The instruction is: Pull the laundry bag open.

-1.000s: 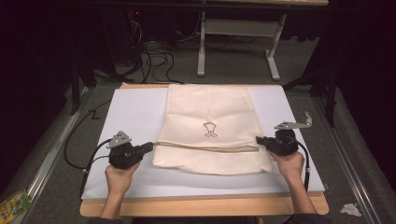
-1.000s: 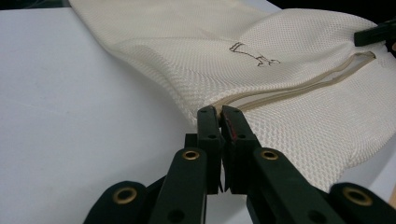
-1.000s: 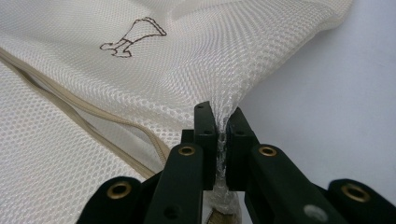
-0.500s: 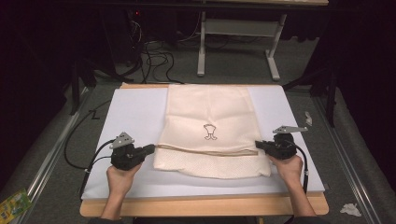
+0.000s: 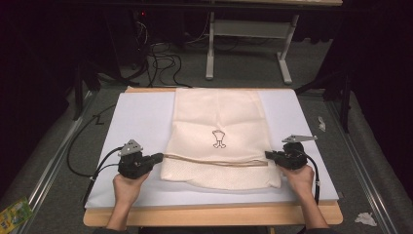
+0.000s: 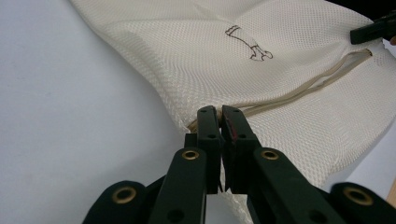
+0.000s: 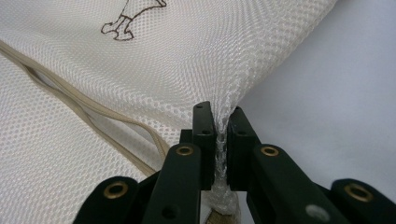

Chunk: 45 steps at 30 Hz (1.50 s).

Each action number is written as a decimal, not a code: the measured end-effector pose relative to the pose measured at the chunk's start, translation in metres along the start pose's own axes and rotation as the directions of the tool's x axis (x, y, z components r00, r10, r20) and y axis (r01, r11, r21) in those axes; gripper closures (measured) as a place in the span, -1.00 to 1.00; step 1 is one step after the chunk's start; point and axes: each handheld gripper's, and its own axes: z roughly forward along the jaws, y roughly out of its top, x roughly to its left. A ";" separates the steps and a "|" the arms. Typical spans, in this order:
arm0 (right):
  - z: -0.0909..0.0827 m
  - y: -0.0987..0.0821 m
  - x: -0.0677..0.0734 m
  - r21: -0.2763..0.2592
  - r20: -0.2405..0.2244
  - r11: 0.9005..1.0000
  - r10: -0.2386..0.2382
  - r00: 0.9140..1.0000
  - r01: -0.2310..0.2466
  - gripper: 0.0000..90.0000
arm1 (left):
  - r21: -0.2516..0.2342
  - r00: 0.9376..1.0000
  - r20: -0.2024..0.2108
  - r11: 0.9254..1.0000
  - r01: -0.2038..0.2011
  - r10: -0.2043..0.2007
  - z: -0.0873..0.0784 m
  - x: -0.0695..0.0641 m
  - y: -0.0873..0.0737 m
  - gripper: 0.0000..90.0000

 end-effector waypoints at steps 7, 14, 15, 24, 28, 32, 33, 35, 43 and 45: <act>0.006 -0.004 0.001 0.025 0.017 1.000 -0.010 1.000 0.009 0.87 | 0.053 0.998 -0.046 0.998 -0.036 0.039 0.007 -0.004 -0.006 0.92; 0.011 -0.008 0.002 0.047 0.037 0.999 -0.023 0.999 0.021 0.83 | 0.070 0.997 -0.054 0.997 -0.045 0.049 0.012 -0.005 -0.008 0.92; 0.011 -0.008 0.002 0.051 0.039 0.998 -0.024 0.999 0.022 0.81 | 0.071 0.997 -0.055 0.996 -0.046 0.050 0.012 -0.005 -0.008 0.92; 0.007 -0.008 0.005 0.041 0.064 0.999 -0.038 0.997 0.035 0.54 | 0.006 0.996 -0.067 0.998 -0.055 0.055 0.004 -0.006 -0.006 0.73; 0.003 -0.007 0.004 0.029 0.076 0.999 -0.037 0.996 0.035 0.38 | -0.020 0.996 -0.073 0.998 -0.061 0.059 0.000 -0.007 -0.006 0.61; -0.006 -0.007 0.002 -0.001 0.091 0.999 -0.032 0.995 0.032 0.35 | -0.050 0.993 -0.097 0.997 -0.065 0.060 -0.004 -0.006 -0.005 0.51; -0.009 -0.007 0.001 -0.006 0.093 1.000 -0.028 0.995 0.029 0.34 | -0.060 0.993 -0.101 0.996 -0.065 0.058 -0.005 -0.006 -0.005 0.47; -0.013 -0.007 0.000 -0.025 0.099 0.999 -0.023 0.995 0.025 0.34 | -0.076 0.992 -0.111 0.995 -0.067 0.058 -0.007 -0.005 -0.004 0.45; -0.030 -0.007 -0.009 -0.074 0.110 0.997 0.009 0.994 -0.001 0.34 | -0.115 0.990 -0.133 0.992 -0.056 0.041 -0.017 -0.001 -0.002 0.40; -0.035 -0.008 -0.011 -0.088 0.116 0.996 0.026 0.993 -0.016 0.34 | -0.124 0.990 -0.136 0.991 -0.051 0.034 -0.019 0.001 -0.001 0.40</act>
